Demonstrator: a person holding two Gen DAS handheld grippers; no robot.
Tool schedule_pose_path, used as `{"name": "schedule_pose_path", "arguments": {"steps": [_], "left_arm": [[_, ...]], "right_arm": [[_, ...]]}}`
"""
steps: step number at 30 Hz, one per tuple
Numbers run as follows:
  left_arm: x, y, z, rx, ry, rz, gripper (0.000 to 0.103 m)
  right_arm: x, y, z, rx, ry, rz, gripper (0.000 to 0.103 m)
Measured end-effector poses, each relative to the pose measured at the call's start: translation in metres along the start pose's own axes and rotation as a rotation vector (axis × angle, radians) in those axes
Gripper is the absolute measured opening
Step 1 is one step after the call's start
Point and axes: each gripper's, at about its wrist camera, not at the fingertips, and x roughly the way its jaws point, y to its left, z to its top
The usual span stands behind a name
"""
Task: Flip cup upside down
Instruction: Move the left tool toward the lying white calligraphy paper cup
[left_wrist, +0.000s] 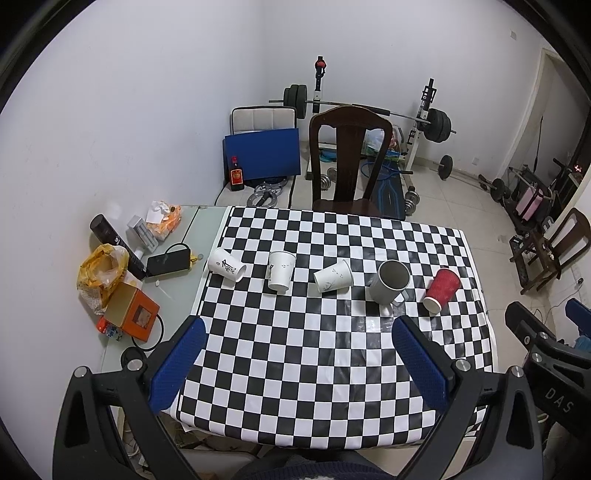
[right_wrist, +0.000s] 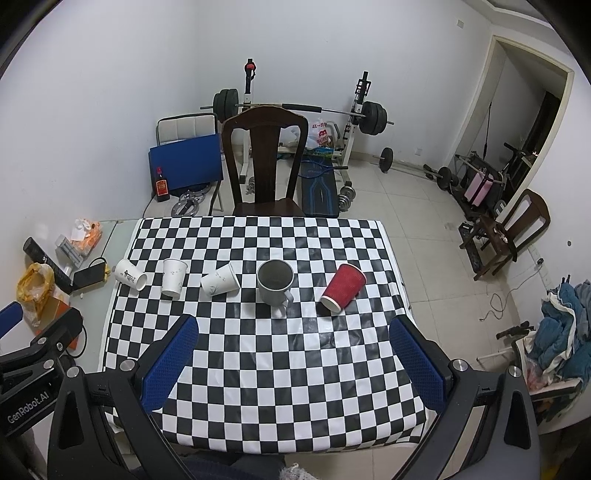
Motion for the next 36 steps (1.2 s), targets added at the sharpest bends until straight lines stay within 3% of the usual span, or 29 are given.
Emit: {"name": "schedule_pose_path", "arguments": {"steps": [12, 17, 20, 22, 26, 33, 36], "left_arm": [[0.0, 0.001, 0.0, -0.001, 0.0, -0.005, 0.103], [0.014, -0.004, -0.001, -0.023, 0.004, 0.026, 0.103], [0.034, 0.004, 0.003, -0.055, 0.035, 0.07, 0.103], [0.062, 0.013, 0.026, -0.081, 0.067, 0.117, 0.103], [0.117, 0.058, 0.031, -0.125, 0.127, 0.199, 0.103], [0.219, 0.129, 0.018, -0.212, 0.29, 0.314, 0.103], [0.258, 0.151, 0.014, -0.243, 0.355, 0.316, 0.103]], "right_arm": [[-0.007, 0.004, 0.004, -0.001, 0.011, 0.009, 0.103], [-0.001, 0.006, 0.006, 0.009, 0.028, 0.014, 0.103], [0.026, 0.018, 0.014, 0.008, 0.063, 0.025, 0.103], [0.054, 0.03, 0.019, -0.003, 0.102, 0.038, 0.103], [0.117, 0.065, 0.02, -0.047, 0.198, 0.066, 0.103], [0.239, 0.151, -0.009, -0.162, 0.382, 0.093, 0.103], [0.284, 0.19, -0.028, -0.208, 0.455, 0.106, 0.103]]}}
